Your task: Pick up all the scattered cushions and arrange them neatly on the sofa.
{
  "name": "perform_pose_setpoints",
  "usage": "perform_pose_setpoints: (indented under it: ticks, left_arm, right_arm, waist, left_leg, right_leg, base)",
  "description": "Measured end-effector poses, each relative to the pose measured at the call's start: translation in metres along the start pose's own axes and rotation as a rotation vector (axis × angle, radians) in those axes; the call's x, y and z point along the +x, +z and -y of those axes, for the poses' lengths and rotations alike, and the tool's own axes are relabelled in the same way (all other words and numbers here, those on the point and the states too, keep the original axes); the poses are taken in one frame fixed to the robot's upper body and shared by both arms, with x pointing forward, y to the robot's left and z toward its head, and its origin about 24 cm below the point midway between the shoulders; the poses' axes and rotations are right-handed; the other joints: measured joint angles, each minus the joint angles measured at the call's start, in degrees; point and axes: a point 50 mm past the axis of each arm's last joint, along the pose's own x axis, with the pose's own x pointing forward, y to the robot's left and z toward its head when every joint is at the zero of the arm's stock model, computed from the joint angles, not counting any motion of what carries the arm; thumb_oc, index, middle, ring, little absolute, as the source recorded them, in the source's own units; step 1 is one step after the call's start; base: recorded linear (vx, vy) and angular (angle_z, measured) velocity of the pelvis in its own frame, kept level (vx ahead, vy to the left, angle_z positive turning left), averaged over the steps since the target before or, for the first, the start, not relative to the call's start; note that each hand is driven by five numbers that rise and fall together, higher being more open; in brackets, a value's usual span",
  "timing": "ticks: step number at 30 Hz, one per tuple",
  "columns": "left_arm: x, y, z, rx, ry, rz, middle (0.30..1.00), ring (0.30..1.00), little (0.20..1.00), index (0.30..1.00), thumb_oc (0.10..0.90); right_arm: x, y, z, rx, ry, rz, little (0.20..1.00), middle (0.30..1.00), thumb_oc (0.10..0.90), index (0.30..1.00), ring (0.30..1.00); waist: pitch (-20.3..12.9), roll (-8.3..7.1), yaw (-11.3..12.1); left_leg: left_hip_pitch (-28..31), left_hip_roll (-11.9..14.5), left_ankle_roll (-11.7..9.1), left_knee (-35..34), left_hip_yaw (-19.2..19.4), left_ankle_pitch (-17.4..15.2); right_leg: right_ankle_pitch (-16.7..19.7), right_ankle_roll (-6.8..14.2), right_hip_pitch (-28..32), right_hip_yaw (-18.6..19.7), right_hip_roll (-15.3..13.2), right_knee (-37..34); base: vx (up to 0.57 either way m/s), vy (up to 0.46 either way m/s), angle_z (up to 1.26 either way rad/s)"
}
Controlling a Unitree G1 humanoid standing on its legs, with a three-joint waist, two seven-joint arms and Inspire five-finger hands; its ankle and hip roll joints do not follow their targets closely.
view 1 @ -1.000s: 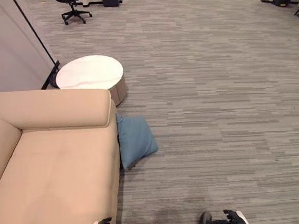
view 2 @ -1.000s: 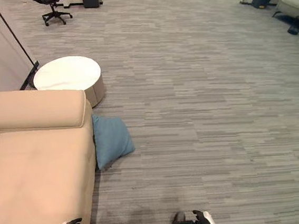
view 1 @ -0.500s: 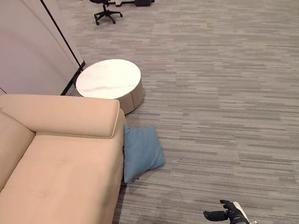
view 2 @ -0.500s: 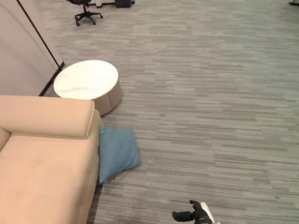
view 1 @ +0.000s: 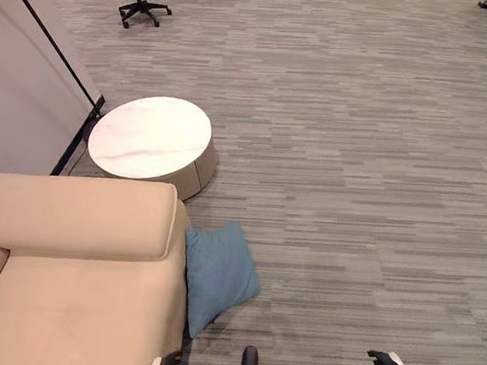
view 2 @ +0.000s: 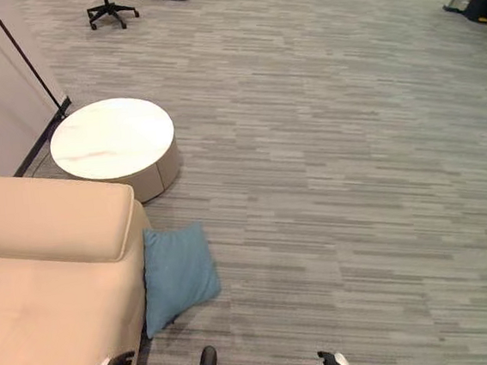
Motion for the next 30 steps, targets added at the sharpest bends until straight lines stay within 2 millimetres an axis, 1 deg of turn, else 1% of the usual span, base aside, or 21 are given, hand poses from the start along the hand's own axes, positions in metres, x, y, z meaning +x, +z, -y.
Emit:
perform_pose_setpoints:
  ticks: [1, 2, 4, 6, 8, 9, 11, 12, 13, 14, 15, 16, 18, 19, 20, 21, 23, 26, 27, 28, 30]
  left_arm:
    - [0.000, 0.003, -0.001, 0.001, 0.002, 0.011, 0.900, 0.900, 0.900, 0.900, 0.800]
    - [0.001, 0.004, -0.003, 0.002, 0.009, 0.020, 0.900, 0.900, 0.900, 0.900, 0.800]
    - [0.001, 0.006, -0.003, 0.005, 0.009, 0.026, 0.900, 0.900, 0.900, 0.900, 0.800]
    - [0.000, 0.001, -0.001, 0.011, 0.004, 0.007, 0.900, 0.900, 0.900, 0.900, 0.800]
    - [-0.001, -0.004, -0.001, 0.015, 0.001, -0.008, 0.900, 0.900, 0.900, 0.900, 0.800]
    - [-0.002, -0.011, 0.000, 0.020, 0.000, -0.043, 0.900, 0.900, 0.900, 0.900, 0.800]
    - [-0.005, -0.024, 0.005, 0.032, -0.014, -0.080, 0.900, 0.900, 0.900, 0.900, 0.800]
    - [-0.010, -0.038, 0.012, 0.032, -0.033, -0.118, 0.900, 0.900, 0.900, 0.900, 0.800]
    - [-0.013, -0.043, 0.022, 0.019, -0.053, -0.133, 0.900, 0.900, 0.900, 0.900, 0.800]
    - [-0.012, -0.039, 0.020, 0.018, -0.047, -0.121, 0.900, 0.900, 0.900, 0.900, 0.800]
    - [-0.010, -0.031, 0.023, 0.012, -0.055, -0.100, 0.900, 0.900, 0.900, 0.900, 0.800]
    - [-0.009, -0.027, 0.023, 0.008, -0.056, -0.087, 0.900, 0.900, 0.900, 0.900, 0.800]
    - [-0.008, -0.022, 0.021, 0.009, -0.052, -0.071, 0.900, 0.900, 0.900, 0.900, 0.800]
    - [-0.006, -0.017, 0.019, 0.010, -0.047, -0.055, 0.900, 0.900, 0.900, 0.900, 0.800]
    - [-0.005, -0.015, 0.017, 0.012, -0.042, -0.048, 0.900, 0.900, 0.900, 0.900, 0.800]
    - [-0.003, -0.008, 0.014, 0.014, -0.031, -0.030, 0.900, 0.900, 0.900, 0.900, 0.800]
    - [-0.001, -0.005, 0.007, 0.024, -0.013, -0.023, 0.900, 0.900, 0.900, 0.900, 0.800]
    - [-0.002, -0.011, 0.005, 0.025, -0.010, -0.040, 0.900, 0.900, 0.900, 0.900, 0.800]
    - [-0.004, -0.017, 0.012, 0.023, -0.029, -0.066, 0.900, 0.900, 0.900, 0.900, 0.800]
    - [-0.006, -0.022, 0.012, 0.023, -0.030, -0.081, 0.900, 0.900, 0.900, 0.900, 0.800]
    - [-0.006, -0.023, 0.012, -0.004, -0.025, -0.100, 0.900, 0.900, 0.900, 0.900, 0.800]
  right_arm:
    - [0.000, 0.003, 0.000, -0.002, 0.000, 0.011, 0.900, 0.900, 0.800, 0.900, 0.900]
    - [0.001, 0.009, -0.001, -0.009, 0.006, 0.035, 0.900, 0.900, 0.800, 0.900, 0.900]
    - [0.000, 0.010, -0.002, -0.013, 0.019, 0.039, 0.900, 0.900, 0.800, 0.900, 0.900]
    - [0.001, 0.014, -0.003, -0.015, 0.026, 0.054, 0.900, 0.900, 0.800, 0.900, 0.900]
    - [0.000, 0.014, -0.004, -0.026, 0.032, 0.056, 0.900, 0.900, 0.800, 0.900, 0.900]
    - [0.000, 0.013, -0.004, -0.029, 0.034, 0.053, 0.900, 0.900, 0.800, 0.900, 0.900]
    - [0.000, 0.008, -0.002, -0.028, 0.027, 0.036, 0.900, 0.900, 0.800, 0.900, 0.900]
    - [0.000, 0.005, -0.001, -0.026, 0.026, 0.029, 0.900, 0.900, 0.800, 0.900, 0.900]
    - [0.000, 0.008, -0.001, -0.010, 0.022, 0.033, 0.900, 0.900, 0.800, 0.900, 0.900]
    - [0.000, 0.006, -0.002, -0.009, 0.023, 0.028, 0.900, 0.900, 0.800, 0.900, 0.900]
    - [-0.001, 0.002, -0.002, -0.009, 0.023, 0.020, 0.900, 0.900, 0.800, 0.900, 0.900]
    - [0.000, 0.003, 0.001, -0.010, 0.017, 0.024, 0.900, 0.900, 0.800, 0.900, 0.900]
    - [0.003, 0.010, 0.008, -0.013, -0.001, 0.044, 0.900, 0.900, 0.800, 0.900, 0.900]
    - [0.004, 0.012, 0.017, -0.013, -0.029, 0.058, 0.900, 0.900, 0.800, 0.900, 0.900]
    - [0.005, 0.012, 0.022, -0.015, -0.043, 0.057, 0.900, 0.900, 0.800, 0.900, 0.900]
    - [0.006, 0.013, 0.027, -0.015, -0.059, 0.062, 0.900, 0.900, 0.800, 0.900, 0.900]
    - [0.005, 0.012, 0.027, -0.001, -0.062, 0.059, 0.900, 0.900, 0.800, 0.900, 0.900]
    - [0.004, 0.003, 0.026, 0.001, -0.059, 0.034, 0.900, 0.900, 0.800, 0.900, 0.900]
    - [0.004, -0.001, 0.027, 0.002, -0.061, 0.021, 0.900, 0.900, 0.800, 0.900, 0.900]
    - [0.004, 0.000, 0.025, 0.011, -0.057, 0.022, 0.900, 0.900, 0.800, 0.900, 0.900]
    - [0.003, -0.002, 0.021, 0.012, -0.046, 0.018, 0.900, 0.900, 0.800, 0.900, 0.900]
  waist:
    - [0.0, 0.52, -0.3]
    - [0.0, 0.47, -0.5]
    - [0.0, 0.47, -0.8]
    - [0.2, 0.81, -1.5]
    - [0.3, 0.89, -1.1]
    - [0.4, 0.85, -2.0]
    - [0.3, 0.75, -2.3]
    - [-0.9, 2.28, -2.3]
    - [-1.2, 2.65, -2.0]
    - [-1.4, 1.42, -1.6]
    - [-2.4, -0.28, -1.2]
    - [-2.5, -1.38, -0.6]
    - [-1.7, -1.96, 0.0]
    - [-1.0, -1.95, -1.2]
    - [-0.7, -1.73, -1.5]
    - [0.6, -1.89, -2.2]
    - [0.7, -1.93, -4.4]
    - [1.4, -1.61, -4.4]
    - [1.4, 0.19, -4.5]
    - [1.5, 0.30, -4.3]
    - [1.5, 0.28, -4.5]
  left_leg:
    - [1.0, 0.0, 0.2, -0.3, -0.3, -0.6]
    - [1.8, -0.5, 0.4, -0.2, -0.8, -0.9]
    - [2.9, -1.5, 1.0, -0.2, -2.4, -2.0]
    - [3.5, -1.7, 1.4, 0.1, -4.0, -2.2]
    - [4.5, -1.7, 0.9, -0.2, -5.3, -3.2]
    - [5.2, -1.8, 0.5, 0.2, -8.3, -3.8]
    - [8.6, -1.6, -1.4, -0.4, -12.5, -5.7]
    - [10.4, 0.8, -3.3, -0.4, -14.2, -7.3]
    - [9.4, 2.2, -4.7, 2.0, -14.9, -7.7]
    - [7.4, 1.6, -6.1, 5.5, -15.2, -7.4]
    - [2.8, 0.3, -7.3, 11.4, -15.0, -7.3]
    - [0.1, -0.1, -7.4, 16.0, -13.5, -7.2]
    - [-4.6, 0.3, -7.7, 23.0, -9.6, -7.5]
    - [-7.4, 3.4, -7.9, 25.8, -2.7, -7.6]
    - [-7.7, 4.6, -8.0, 24.2, -1.5, -7.6]
    - [-8.5, 7.3, -7.9, 22.5, 4.2, -7.7]
    - [-9.1, 9.7, -8.0, 20.1, 9.5, -7.6]
    - [-5.9, 10.8, -8.6, 15.3, 13.0, -7.2]
    - [-1.4, 10.8, -8.7, 8.0, 12.5, -4.3]
    - [-0.3, 10.3, -8.0, 5.8, 12.4, -4.9]
    - [2.2, 9.8, -8.1, 2.0, 10.5, -4.6]
  right_leg:
    - [-0.6, 1.3, -3.8, 0.3, -1.6, 8.3]
    - [-1.7, 1.7, -6.9, 2.3, -2.2, 12.4]
    - [-2.1, 1.1, -10.2, 3.5, -2.1, 11.6]
    - [-1.8, -1.7, -12.0, 6.3, 0.0, 4.3]
    - [0.1, -3.6, -14.1, 7.9, 1.3, -2.1]
    - [5.1, -3.9, -14.4, 12.4, 3.3, -10.7]
    - [11.7, -4.8, -13.9, 12.3, 3.6, -12.6]
    - [11.7, -6.8, -10.5, 10.6, 5.6, -15.2]
    - [13.0, -8.6, -6.3, 7.9, 7.0, -20.0]
    - [13.5, -9.3, -4.9, 6.2, 6.7, -22.2]
    - [14.4, -10.3, -4.0, 4.3, 6.2, -25.4]
    - [15.1, -11.3, -3.8, 3.3, 6.3, -26.8]
    - [14.6, -12.8, -3.4, 2.3, 6.3, -26.7]
    - [13.4, -14.5, -2.2, -2.1, 6.7, -26.7]
    - [12.9, -15.0, -1.8, -3.5, 7.0, -26.7]
    - [12.2, -15.0, -1.2, -6.8, 7.0, -26.8]
    - [11.1, -14.2, -1.1, -10.2, 6.9, -26.8]
    - [10.1, -12.2, -0.7, -11.6, 7.1, -27.1]
    - [10.3, -11.7, -0.6, -12.0, 8.1, -26.5]
    - [10.6, -11.0, -0.5, -12.1, 8.2, -26.4]
    - [10.2, -10.2, -0.5, -12.7, 7.8, -25.3]
  base:
    - [0.14, 0.046, 0.18]
    - [0.21, 0.001, 0.33]
    - [0.21, -0.022, 0.40]
    - [0.19, -0.082, 0.39]
    - [0.21, -0.110, 0.53]
    - [0.25, -0.172, 1.09]
    - [0.28, -0.268, 1.19]
    - [0.17, -0.309, 0.94]
    - [0.10, -0.313, 0.86]
    - [0.00, -0.165, 1.08]
    - [-0.01, -0.133, 0.99]
    - [-0.02, -0.153, 0.75]
    - [-0.02, -0.126, 0.63]
    - [-0.01, -0.091, 1.05]
    - [-0.02, -0.132, 1.34]
    - [-0.01, -0.072, 0.95]
    - [0.09, -0.029, 1.09]
    - [0.09, 0.068, 0.48]
    - [0.12, 0.120, 0.09]
    - [0.06, 0.171, 0.09]
    - [0.01, 0.106, 0.14]
